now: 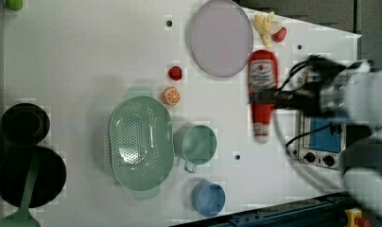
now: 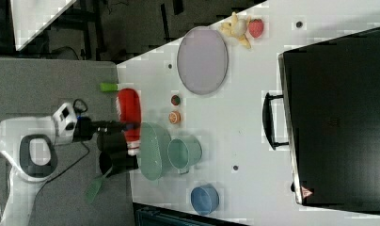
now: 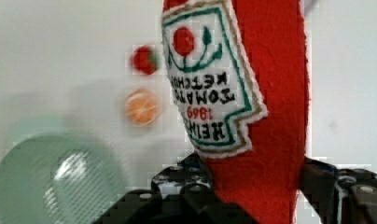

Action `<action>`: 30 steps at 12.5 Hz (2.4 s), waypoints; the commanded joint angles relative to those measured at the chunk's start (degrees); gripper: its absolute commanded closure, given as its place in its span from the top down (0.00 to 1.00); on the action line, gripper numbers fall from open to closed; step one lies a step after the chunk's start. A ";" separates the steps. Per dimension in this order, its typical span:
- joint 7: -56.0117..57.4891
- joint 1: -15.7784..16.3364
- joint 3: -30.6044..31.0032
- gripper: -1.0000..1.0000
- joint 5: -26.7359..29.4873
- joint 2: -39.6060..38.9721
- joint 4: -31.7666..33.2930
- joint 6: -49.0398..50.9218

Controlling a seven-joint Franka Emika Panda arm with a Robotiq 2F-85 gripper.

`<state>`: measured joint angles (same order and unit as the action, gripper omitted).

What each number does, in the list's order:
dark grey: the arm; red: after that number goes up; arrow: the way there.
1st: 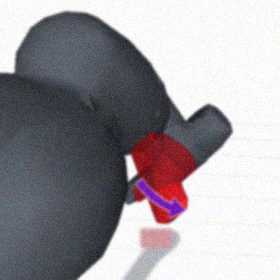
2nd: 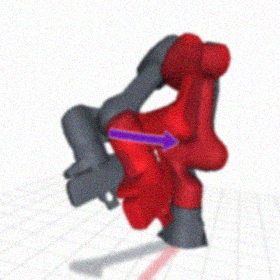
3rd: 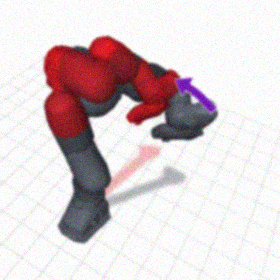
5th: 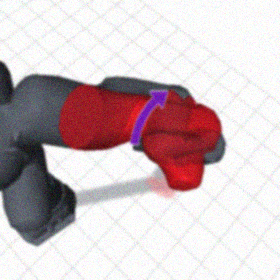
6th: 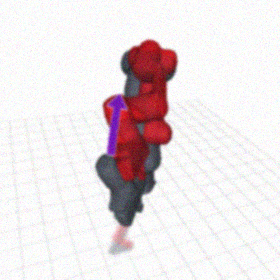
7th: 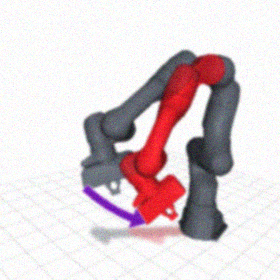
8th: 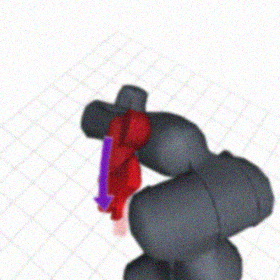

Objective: Pick ketchup from strainer and place it on the table

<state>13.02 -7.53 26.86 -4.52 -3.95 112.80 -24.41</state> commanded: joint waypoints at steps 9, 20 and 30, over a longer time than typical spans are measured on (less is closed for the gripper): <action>16.31 -5.40 -19.36 0.56 -0.09 0.26 6.50 -2.57; 15.99 -5.16 -19.26 0.69 -0.09 -8.68 23.00 -30.65; -2.88 -5.11 -17.76 1.00 -0.09 0.87 4.75 -4.13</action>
